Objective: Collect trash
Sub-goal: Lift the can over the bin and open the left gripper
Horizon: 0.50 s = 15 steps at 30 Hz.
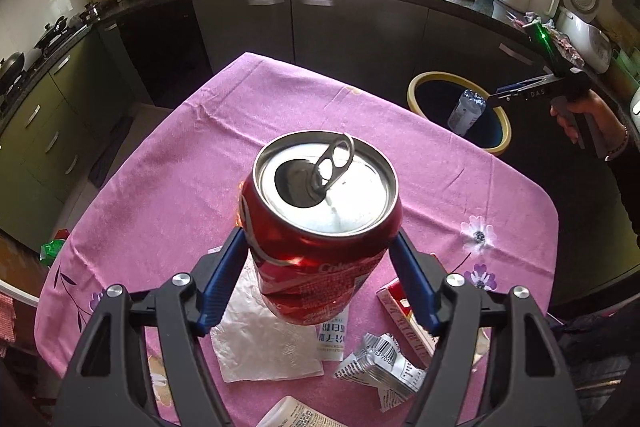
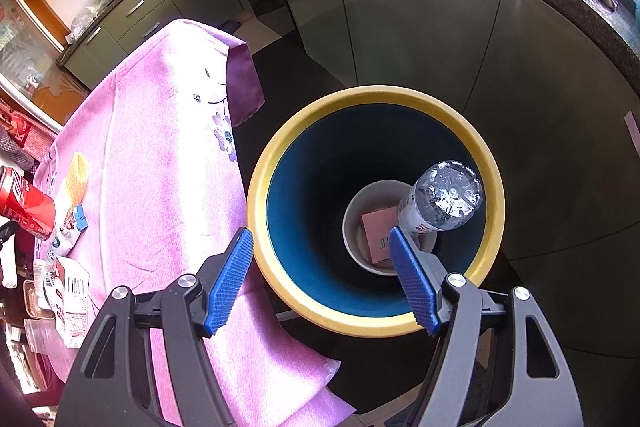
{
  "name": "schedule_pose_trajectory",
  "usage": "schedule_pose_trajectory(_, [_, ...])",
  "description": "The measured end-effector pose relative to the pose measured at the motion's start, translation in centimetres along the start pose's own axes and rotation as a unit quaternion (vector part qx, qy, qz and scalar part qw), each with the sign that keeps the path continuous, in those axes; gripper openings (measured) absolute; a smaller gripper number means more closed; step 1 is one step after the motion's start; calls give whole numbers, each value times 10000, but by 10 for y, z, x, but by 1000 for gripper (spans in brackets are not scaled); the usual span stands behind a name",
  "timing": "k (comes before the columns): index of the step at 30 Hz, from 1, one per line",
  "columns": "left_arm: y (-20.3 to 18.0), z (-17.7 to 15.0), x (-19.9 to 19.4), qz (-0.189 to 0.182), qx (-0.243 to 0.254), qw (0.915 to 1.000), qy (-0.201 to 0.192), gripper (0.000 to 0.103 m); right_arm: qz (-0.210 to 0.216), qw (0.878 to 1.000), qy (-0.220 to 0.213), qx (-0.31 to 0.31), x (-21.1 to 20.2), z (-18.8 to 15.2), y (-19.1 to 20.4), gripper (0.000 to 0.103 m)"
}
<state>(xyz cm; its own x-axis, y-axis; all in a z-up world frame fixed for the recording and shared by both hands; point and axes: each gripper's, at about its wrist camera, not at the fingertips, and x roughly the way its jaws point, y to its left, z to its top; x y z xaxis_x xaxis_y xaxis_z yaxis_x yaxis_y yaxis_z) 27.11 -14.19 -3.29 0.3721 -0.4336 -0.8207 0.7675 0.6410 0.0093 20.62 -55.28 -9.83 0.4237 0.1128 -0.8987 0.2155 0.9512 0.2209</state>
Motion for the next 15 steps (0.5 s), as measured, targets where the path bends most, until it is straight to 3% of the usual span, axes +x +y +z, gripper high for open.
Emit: schedule_pose_trajectory(15, [-17,24,-15,-265,15,9993,-276,69,102,9999,-129,-27,-18,-11,-6,70])
